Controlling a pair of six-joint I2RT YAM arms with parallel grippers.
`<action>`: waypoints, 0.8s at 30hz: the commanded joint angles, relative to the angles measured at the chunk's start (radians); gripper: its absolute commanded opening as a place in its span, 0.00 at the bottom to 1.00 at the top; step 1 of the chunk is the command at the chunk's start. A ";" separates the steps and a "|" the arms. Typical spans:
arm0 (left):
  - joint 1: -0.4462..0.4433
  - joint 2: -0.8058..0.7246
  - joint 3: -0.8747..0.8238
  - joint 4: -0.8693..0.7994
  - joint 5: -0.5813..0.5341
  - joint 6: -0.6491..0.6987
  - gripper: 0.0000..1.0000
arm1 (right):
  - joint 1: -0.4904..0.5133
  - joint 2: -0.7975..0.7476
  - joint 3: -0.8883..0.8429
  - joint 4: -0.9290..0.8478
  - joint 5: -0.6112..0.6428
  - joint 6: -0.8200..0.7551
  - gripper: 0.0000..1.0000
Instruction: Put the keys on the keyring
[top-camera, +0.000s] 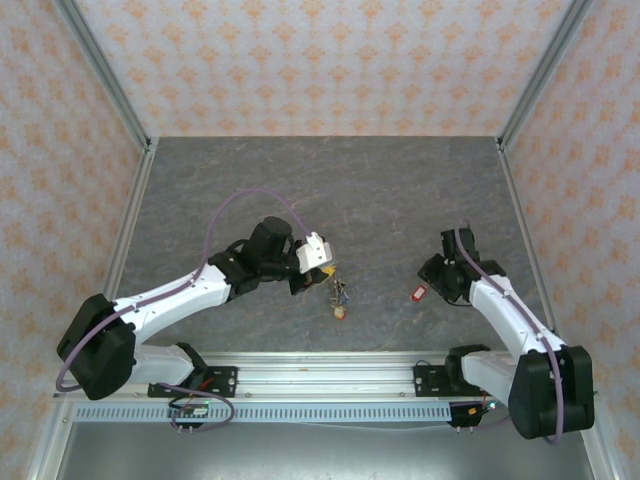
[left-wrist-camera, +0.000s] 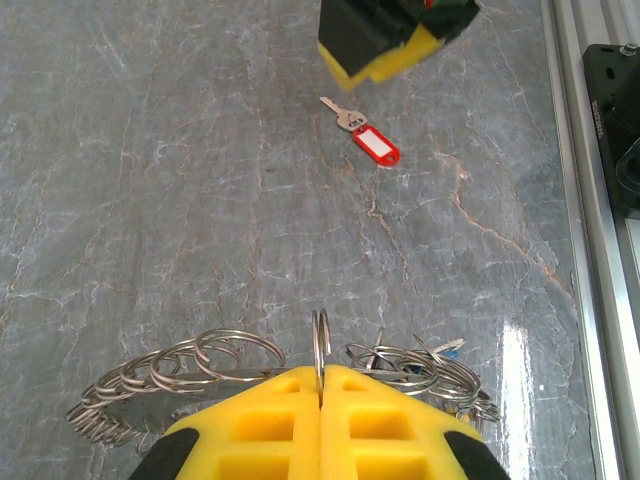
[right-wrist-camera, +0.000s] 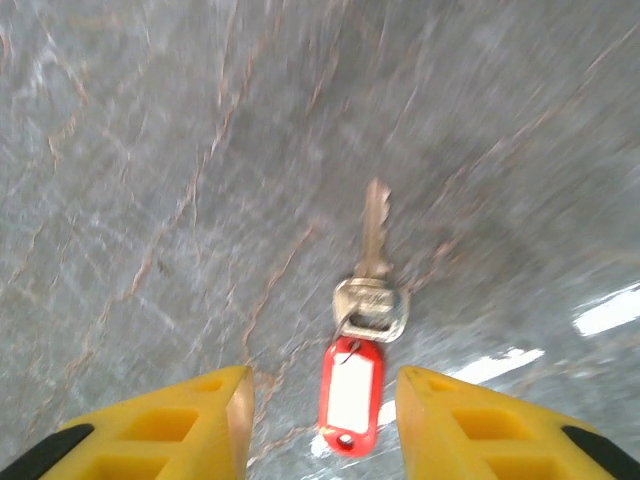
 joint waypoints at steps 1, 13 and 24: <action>-0.005 -0.029 0.032 0.011 -0.001 0.015 0.00 | 0.002 0.008 0.040 -0.120 0.175 -0.102 0.46; -0.005 -0.026 0.032 0.012 0.003 0.007 0.00 | -0.014 -0.125 -0.058 0.109 0.051 -0.055 0.48; -0.006 -0.008 0.038 0.025 0.015 0.008 0.00 | -0.001 0.158 0.096 -0.067 0.027 -0.117 0.37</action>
